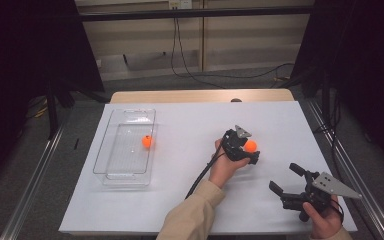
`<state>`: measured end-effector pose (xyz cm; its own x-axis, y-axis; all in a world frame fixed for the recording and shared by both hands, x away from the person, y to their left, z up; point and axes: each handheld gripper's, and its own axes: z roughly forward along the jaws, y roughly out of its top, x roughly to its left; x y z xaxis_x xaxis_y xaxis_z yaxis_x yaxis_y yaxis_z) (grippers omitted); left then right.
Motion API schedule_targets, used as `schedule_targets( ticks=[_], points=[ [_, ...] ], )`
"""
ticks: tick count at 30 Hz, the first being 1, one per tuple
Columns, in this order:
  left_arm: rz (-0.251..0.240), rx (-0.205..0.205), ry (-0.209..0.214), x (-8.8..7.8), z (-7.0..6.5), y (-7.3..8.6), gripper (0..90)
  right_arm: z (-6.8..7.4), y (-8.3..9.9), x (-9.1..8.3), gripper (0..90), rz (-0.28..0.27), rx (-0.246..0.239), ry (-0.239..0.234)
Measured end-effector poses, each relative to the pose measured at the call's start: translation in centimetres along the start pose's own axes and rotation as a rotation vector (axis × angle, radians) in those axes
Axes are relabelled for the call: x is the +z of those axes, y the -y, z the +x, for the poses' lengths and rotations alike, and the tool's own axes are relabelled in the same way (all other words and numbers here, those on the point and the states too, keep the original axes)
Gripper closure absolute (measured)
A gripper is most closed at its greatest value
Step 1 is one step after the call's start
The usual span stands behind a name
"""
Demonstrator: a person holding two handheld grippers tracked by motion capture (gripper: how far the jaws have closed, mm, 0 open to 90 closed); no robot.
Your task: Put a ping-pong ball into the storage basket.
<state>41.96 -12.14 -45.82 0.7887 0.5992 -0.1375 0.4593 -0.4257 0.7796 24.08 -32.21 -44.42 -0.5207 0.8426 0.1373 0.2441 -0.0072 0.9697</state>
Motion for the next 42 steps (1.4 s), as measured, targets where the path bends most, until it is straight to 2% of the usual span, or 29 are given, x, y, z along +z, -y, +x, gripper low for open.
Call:
schedule_targets(
  ticks=[7, 16, 19, 30, 37, 42],
  points=[
    [-0.003, -0.004, -0.003, 0.2, 0.3, -0.2, 18.1, 0.0, 0.0, 0.0, 1.6, 0.000, 0.000, 0.000],
    [0.004, -0.002, 0.006, 0.6, 0.1, -0.5, 21.2, 0.0, 0.0, 0.0, 1.6, 0.000, 0.002, -0.002],
    [0.006, 0.010, 0.004, 0.7, 0.2, -0.6, 24.3, 0.0, 0.0, 0.0, 1.6, -0.002, 0.001, -0.004],
    [0.011, 0.007, 0.008, 1.1, 0.4, -0.8, 33.4, 0.0, 0.0, 0.0, 1.7, 0.000, 0.003, -0.001],
    [0.033, 0.019, 0.005, 1.6, 0.4, -0.7, 38.1, -0.1, 0.0, 0.0, 1.7, 0.000, 0.006, 0.000],
    [0.029, 0.011, 0.029, 1.9, 0.4, -0.5, 50.5, -0.1, 0.1, 0.0, 1.6, 0.000, 0.009, 0.002]
  ],
)
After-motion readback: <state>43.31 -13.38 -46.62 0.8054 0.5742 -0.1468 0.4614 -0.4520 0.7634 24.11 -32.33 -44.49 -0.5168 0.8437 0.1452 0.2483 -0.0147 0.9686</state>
